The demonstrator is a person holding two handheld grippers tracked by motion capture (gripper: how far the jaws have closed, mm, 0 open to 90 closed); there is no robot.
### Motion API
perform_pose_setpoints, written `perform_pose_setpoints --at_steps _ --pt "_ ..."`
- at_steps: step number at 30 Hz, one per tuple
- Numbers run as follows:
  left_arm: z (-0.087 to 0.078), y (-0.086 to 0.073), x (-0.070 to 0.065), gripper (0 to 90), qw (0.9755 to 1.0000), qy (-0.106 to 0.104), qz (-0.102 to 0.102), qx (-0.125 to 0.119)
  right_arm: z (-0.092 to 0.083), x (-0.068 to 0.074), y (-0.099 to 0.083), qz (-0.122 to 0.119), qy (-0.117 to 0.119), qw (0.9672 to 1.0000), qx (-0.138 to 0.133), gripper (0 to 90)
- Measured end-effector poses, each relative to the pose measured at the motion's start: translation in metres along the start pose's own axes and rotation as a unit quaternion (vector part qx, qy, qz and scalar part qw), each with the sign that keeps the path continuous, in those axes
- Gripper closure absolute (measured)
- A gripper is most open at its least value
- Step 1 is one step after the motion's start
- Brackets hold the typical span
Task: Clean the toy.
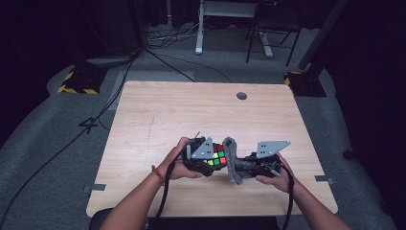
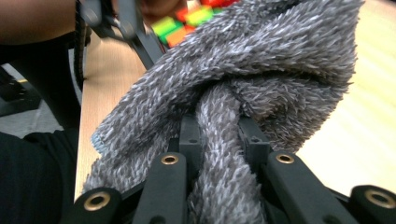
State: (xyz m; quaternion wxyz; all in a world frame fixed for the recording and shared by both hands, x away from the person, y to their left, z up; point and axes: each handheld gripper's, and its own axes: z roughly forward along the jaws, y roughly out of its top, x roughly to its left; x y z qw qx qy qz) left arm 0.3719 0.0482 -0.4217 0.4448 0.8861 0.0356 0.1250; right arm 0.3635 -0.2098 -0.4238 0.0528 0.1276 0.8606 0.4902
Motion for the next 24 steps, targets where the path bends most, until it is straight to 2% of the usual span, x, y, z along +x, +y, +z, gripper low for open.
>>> perform_pose_setpoints --at_steps 3,4,5,7,10,12,14,17,18,20,22,24 --pt "0.007 0.002 -0.005 33.5 0.9999 -0.011 0.005 0.004 -0.004 0.001 0.004 -0.003 -0.014 0.9998 -0.014 76.4" --pt "0.009 0.003 -0.008 33.5 0.9998 -0.019 0.008 0.006 -0.005 0.000 0.004 0.002 -0.020 0.9996 -0.021 76.4" --pt "0.011 0.005 -0.011 33.5 0.9997 -0.018 0.014 0.008 -0.006 -0.001 0.004 0.005 -0.026 0.9993 -0.026 76.4" --pt "0.013 0.008 -0.014 33.5 0.9996 -0.021 0.017 0.006 -0.007 -0.004 0.003 0.004 -0.038 0.9991 -0.016 76.4" --pt "0.006 0.012 -0.013 33.5 0.9995 -0.025 0.012 -0.014 -0.004 -0.010 -0.002 0.015 -0.049 0.9986 0.013 76.6" --pt "0.000 0.012 -0.012 33.6 0.9996 -0.015 0.012 -0.021 -0.001 -0.013 -0.007 0.024 -0.042 0.9986 0.020 76.6" --pt "-0.006 0.012 -0.008 33.6 0.9996 -0.008 0.008 -0.027 0.001 -0.012 -0.007 0.018 -0.036 0.9987 0.032 76.6" --pt "-0.013 0.007 -0.001 33.5 0.9995 0.001 -0.003 -0.031 0.004 -0.005 -0.004 0.006 -0.021 0.9993 0.031 76.5" --pt "-0.013 0.006 0.000 33.5 0.9995 0.002 -0.006 -0.030 0.004 -0.003 -0.003 0.002 -0.016 0.9995 0.026 76.5" --pt "-0.012 0.004 0.001 33.5 0.9998 0.017 0.000 -0.014 0.003 0.001 0.000 -0.005 -0.012 0.9997 0.021 76.5" --pt "-0.009 0.002 0.002 33.5 0.9999 0.007 -0.004 -0.009 0.001 0.004 0.002 -0.010 -0.003 0.9999 0.003 76.4" --pt "-0.006 0.003 -0.002 33.5 1.0000 0.008 0.002 -0.003 0.000 0.008 0.006 -0.020 -0.014 0.9997 0.000 76.1"
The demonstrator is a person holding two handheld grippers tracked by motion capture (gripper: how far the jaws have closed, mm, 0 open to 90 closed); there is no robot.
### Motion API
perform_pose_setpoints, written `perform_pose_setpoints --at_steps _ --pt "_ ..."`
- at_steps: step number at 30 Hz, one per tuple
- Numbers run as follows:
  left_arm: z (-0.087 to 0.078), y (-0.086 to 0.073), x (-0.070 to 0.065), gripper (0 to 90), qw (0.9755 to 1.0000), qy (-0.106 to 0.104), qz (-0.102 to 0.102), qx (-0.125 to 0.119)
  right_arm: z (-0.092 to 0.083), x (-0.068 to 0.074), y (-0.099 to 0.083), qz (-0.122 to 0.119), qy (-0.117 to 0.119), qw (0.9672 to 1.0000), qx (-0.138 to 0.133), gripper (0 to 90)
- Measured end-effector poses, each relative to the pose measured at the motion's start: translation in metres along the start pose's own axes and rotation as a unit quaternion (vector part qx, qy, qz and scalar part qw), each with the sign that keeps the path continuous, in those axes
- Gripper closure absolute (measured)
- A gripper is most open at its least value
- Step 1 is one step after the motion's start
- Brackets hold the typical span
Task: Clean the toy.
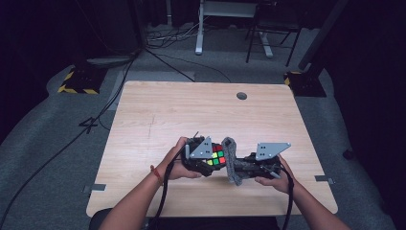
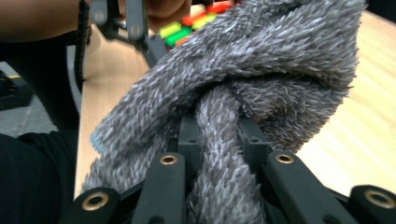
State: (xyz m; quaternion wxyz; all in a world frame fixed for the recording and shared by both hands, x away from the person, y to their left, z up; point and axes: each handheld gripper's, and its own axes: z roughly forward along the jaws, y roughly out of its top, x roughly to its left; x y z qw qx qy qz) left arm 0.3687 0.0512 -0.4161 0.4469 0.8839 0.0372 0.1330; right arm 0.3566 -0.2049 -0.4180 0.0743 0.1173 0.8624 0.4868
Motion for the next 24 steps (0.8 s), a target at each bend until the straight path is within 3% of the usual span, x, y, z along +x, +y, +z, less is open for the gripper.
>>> perform_pose_setpoints --at_steps 6,9,13,15,17,20,24 --pt "0.011 0.005 -0.010 33.5 0.9997 -0.020 0.009 0.008 -0.008 -0.003 0.002 0.006 -0.019 0.9992 -0.034 75.9" --pt "0.015 0.007 -0.014 33.5 0.9994 -0.031 0.013 0.008 -0.009 -0.005 0.001 0.008 -0.034 0.9990 -0.027 75.9" --pt "0.010 0.010 -0.015 33.5 0.9991 -0.040 0.012 -0.010 -0.003 -0.013 -0.005 0.024 -0.046 0.9986 0.008 76.1" --pt "0.006 0.012 -0.014 33.5 0.9994 -0.029 0.016 -0.010 0.000 -0.017 -0.010 0.030 -0.040 0.9985 0.020 76.1" --pt "0.001 0.011 -0.010 33.5 0.9993 -0.030 0.006 -0.020 0.003 -0.017 -0.011 0.027 -0.036 0.9986 0.030 76.2" --pt "-0.006 0.009 -0.005 33.5 0.9996 -0.012 0.000 -0.024 0.006 -0.013 -0.011 0.020 -0.024 0.9989 0.035 76.2" --pt "-0.012 0.005 0.002 33.5 0.9998 0.003 -0.005 -0.021 0.007 -0.005 -0.007 0.010 -0.011 0.9996 0.025 76.1"
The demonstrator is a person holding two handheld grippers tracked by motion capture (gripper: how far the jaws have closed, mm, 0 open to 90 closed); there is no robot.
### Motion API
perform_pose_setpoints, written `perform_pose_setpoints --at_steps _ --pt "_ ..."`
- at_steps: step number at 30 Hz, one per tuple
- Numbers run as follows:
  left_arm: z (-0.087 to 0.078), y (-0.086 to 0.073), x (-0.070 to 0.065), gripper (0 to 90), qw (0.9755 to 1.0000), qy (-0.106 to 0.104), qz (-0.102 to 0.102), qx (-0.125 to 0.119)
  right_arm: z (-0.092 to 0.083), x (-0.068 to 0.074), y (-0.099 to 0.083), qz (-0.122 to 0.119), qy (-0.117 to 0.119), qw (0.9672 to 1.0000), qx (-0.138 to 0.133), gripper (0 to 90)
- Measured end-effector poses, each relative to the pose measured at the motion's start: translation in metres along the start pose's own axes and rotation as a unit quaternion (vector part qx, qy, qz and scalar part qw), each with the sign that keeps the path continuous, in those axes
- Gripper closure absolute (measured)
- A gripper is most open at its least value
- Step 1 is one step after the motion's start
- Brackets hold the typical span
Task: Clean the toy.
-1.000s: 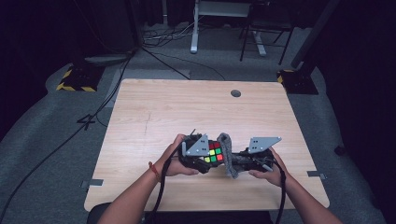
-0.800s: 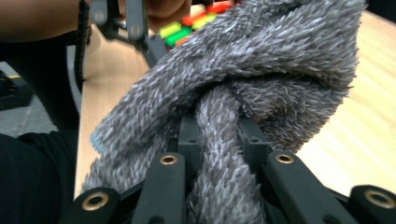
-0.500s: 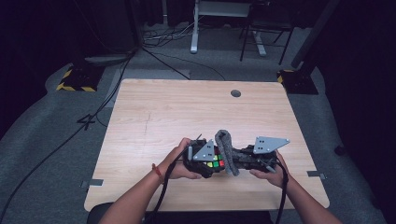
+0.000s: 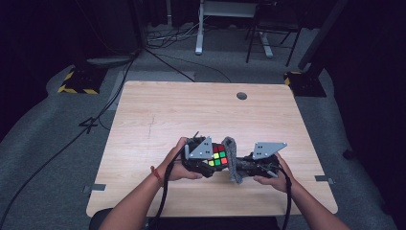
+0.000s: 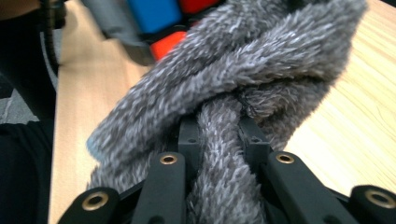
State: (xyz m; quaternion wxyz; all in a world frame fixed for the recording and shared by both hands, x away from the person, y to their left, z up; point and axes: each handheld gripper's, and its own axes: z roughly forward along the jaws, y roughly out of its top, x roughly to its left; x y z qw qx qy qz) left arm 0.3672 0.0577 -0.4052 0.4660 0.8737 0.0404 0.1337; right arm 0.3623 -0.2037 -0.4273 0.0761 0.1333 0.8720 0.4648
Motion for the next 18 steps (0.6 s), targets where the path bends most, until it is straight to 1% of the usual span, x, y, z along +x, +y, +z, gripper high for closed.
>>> perform_pose_setpoints --at_steps 1,2,3,4,6,7,9,11,12,13,14,15,16,17,18 --pt "0.000 -0.001 0.000 33.5 1.0000 0.004 -0.001 0.007 -0.001 0.002 0.001 -0.002 0.003 1.0000 -0.007 76.1" --pt "0.001 -0.001 0.001 33.5 0.9997 0.014 0.001 0.018 -0.001 0.003 0.002 -0.005 0.006 0.9999 -0.009 76.1" --pt "0.002 -0.002 0.001 33.5 0.9996 0.017 -0.001 0.022 -0.003 0.005 0.003 -0.009 0.011 0.9998 -0.016 76.0" --pt "0.003 -0.003 0.001 33.5 0.9997 0.012 -0.005 0.022 -0.004 0.008 0.005 -0.012 0.014 0.9995 -0.025 76.1" --pt "0.006 -0.004 0.000 33.5 0.9997 0.005 -0.006 0.023 -0.007 0.012 0.009 -0.023 0.004 0.9993 -0.029 76.0" --pt "0.008 -0.004 -0.001 33.5 0.9998 0.001 -0.006 0.021 -0.008 0.012 0.010 -0.024 0.000 0.9991 -0.036 76.0" --pt "0.011 -0.004 -0.004 33.5 0.9997 -0.012 -0.007 0.020 -0.011 0.012 0.011 -0.019 -0.004 0.9986 -0.049 76.0" --pt "0.015 -0.002 -0.009 33.5 0.9995 -0.024 -0.001 0.021 -0.014 0.010 0.011 -0.017 -0.015 0.9979 -0.060 76.0" --pt "0.017 -0.001 -0.012 33.5 0.9994 -0.026 0.007 0.019 -0.015 0.009 0.012 -0.016 -0.021 0.9978 -0.060 76.0" --pt "0.018 0.001 -0.014 33.5 0.9994 -0.026 0.011 0.018 -0.015 0.007 0.012 -0.016 -0.023 0.9980 -0.056 75.9" --pt "0.017 0.003 -0.015 33.5 0.9995 -0.028 0.011 0.014 -0.016 0.005 0.011 -0.013 -0.025 0.9980 -0.056 75.9" --pt "0.016 0.003 -0.015 33.5 0.9993 -0.035 0.009 0.004 -0.016 0.003 0.009 -0.007 -0.026 0.9982 -0.054 76.0" --pt "0.014 0.004 -0.015 33.5 0.9991 -0.042 0.008 -0.004 -0.016 0.001 0.008 -0.004 -0.030 0.9985 -0.045 75.9" --pt "0.013 0.006 -0.016 33.5 0.9990 -0.043 0.011 -0.008 -0.014 -0.001 0.006 -0.004 -0.038 0.9987 -0.032 76.0" --pt "0.011 0.008 -0.017 33.4 0.9990 -0.042 0.013 -0.011 -0.012 -0.003 0.004 0.001 -0.041 0.9988 -0.026 76.0"
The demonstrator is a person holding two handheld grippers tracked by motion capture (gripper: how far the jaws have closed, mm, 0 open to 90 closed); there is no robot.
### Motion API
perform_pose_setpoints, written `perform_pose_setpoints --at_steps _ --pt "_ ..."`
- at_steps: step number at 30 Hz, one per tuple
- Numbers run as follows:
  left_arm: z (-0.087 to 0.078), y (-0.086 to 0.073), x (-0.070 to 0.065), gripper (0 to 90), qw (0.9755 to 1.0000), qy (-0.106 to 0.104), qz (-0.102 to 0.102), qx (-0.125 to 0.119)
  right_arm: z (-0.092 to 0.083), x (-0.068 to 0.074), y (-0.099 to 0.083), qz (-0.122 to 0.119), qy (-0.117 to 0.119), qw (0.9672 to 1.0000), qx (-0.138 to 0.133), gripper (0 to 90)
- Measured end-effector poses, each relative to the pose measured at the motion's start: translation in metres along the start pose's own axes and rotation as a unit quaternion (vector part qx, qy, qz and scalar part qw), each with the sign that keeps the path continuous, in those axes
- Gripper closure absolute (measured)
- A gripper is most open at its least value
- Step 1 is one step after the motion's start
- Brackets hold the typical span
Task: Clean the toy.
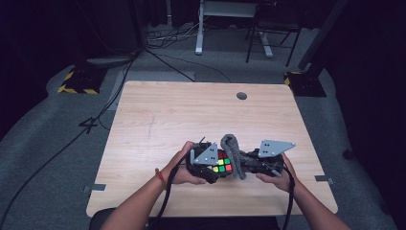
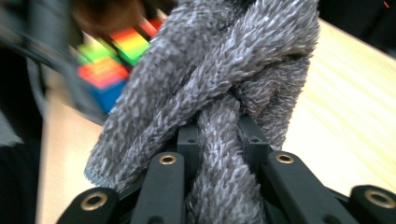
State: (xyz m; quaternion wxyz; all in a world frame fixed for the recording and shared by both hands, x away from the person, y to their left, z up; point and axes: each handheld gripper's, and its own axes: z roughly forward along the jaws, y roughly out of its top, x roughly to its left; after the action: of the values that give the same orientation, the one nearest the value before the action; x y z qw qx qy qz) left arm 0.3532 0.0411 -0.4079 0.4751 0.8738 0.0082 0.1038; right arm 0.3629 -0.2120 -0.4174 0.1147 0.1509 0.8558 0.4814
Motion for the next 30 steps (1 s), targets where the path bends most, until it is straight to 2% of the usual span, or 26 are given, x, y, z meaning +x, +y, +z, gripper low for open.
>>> perform_pose_setpoints --at_steps 2,3,6,8,10,14,19,23,30 --pt "-0.004 0.003 -0.001 33.4 0.9999 0.006 0.007 -0.006 0.005 -0.003 -0.004 0.007 0.009 0.9998 0.014 76.0" --pt "-0.006 0.003 0.000 33.5 0.9999 0.008 0.003 -0.012 0.008 -0.003 -0.006 0.004 0.009 0.9996 0.025 76.0" --pt "-0.014 0.005 0.003 33.4 0.9995 0.019 -0.001 -0.025 0.014 0.001 -0.007 -0.002 0.025 0.9991 0.034 76.0" --pt "-0.015 0.003 0.005 33.5 0.9996 0.017 0.001 -0.024 0.015 0.006 -0.005 -0.004 0.037 0.9990 0.026 76.0" --pt "-0.016 0.001 0.007 33.5 0.9995 0.014 -0.004 -0.027 0.014 0.007 -0.003 -0.008 0.033 0.9992 0.023 76.0" --pt "-0.016 -0.004 0.012 33.3 0.9994 0.004 -0.014 -0.031 0.010 0.003 -0.006 0.009 0.050 0.9987 -0.002 76.1" --pt "-0.018 -0.006 0.012 33.1 0.9995 0.002 -0.011 -0.029 0.008 0.000 -0.007 0.023 0.062 0.9976 -0.019 76.1" --pt "-0.019 -0.006 0.011 33.0 0.9995 0.007 -0.007 -0.030 0.002 0.000 -0.005 0.022 0.063 0.9972 -0.035 76.2" --pt "-0.016 -0.006 0.009 32.8 0.9998 0.016 0.006 -0.005 0.000 -0.001 -0.005 0.026 0.069 0.9961 -0.048 76.3"
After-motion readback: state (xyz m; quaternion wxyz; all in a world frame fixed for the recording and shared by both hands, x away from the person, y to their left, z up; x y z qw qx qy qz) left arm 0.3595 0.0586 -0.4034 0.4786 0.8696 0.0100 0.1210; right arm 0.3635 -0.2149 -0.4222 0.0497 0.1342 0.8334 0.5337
